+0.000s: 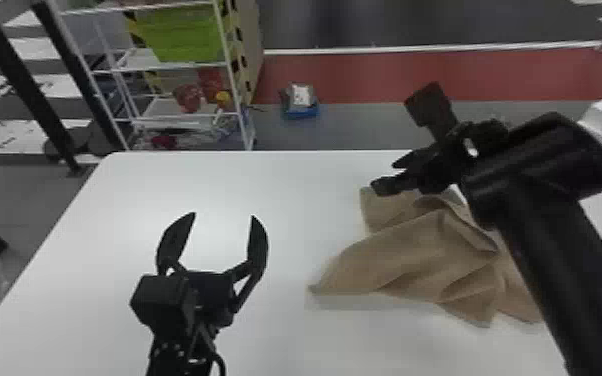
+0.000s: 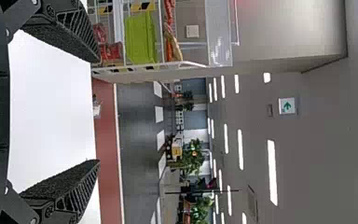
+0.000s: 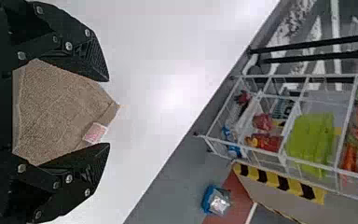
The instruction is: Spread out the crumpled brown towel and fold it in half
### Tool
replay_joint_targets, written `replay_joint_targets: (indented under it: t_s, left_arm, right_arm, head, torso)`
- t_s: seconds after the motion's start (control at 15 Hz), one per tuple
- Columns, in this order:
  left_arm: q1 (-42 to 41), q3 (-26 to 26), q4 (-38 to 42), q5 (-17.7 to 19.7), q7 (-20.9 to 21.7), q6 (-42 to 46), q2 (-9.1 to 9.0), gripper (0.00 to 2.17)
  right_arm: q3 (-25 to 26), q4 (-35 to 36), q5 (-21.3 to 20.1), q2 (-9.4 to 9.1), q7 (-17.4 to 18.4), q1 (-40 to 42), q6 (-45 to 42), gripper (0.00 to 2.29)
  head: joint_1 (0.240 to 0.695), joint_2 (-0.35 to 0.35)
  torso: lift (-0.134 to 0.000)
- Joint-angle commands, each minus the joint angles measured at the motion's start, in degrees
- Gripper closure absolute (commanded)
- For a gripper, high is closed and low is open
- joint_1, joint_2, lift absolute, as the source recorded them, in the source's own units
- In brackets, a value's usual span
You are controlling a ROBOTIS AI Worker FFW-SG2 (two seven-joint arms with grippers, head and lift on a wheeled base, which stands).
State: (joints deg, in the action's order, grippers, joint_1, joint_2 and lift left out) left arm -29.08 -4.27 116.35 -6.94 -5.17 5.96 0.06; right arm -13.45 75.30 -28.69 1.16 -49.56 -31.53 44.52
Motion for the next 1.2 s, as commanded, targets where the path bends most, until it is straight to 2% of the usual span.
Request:
replay_joint_targets:
  t_s: [0.0,0.13,0.53,1.13]
  left_arm:
    - [-0.1,0.1,-0.1,0.0,0.1,0.1,0.03,0.14]
    - [-0.1,-0.2,-0.1,0.0,0.0,0.1,-0.06,0.14]
    - [-0.1,-0.4,-0.5,0.0,0.0,-0.1,0.03,0.14]
    - [0.0,-0.3,-0.7,0.0,-0.2,0.2,0.03,0.14]
  right_arm:
    - [-2.9,-7.4,-3.2,-0.54,-0.4,-4.0,-1.0,0.47]
    - [-3.4,-10.6,-5.2,-1.21,-0.1,-5.2,-3.8,0.47]
    - [-3.1,-25.2,-4.9,-1.21,2.4,-10.8,-14.5,0.47]
    - [-4.0,-32.5,-4.4,-1.21,1.1,-13.3,-17.1,0.53]
  head:
    - [0.695,0.114]
    - [0.695,0.116]
    - [0.695,0.107]
    - [0.695,0.101]
  torso:
    - [-0.124]
    - [-0.124]
    - [-0.124]
    - [-0.124]
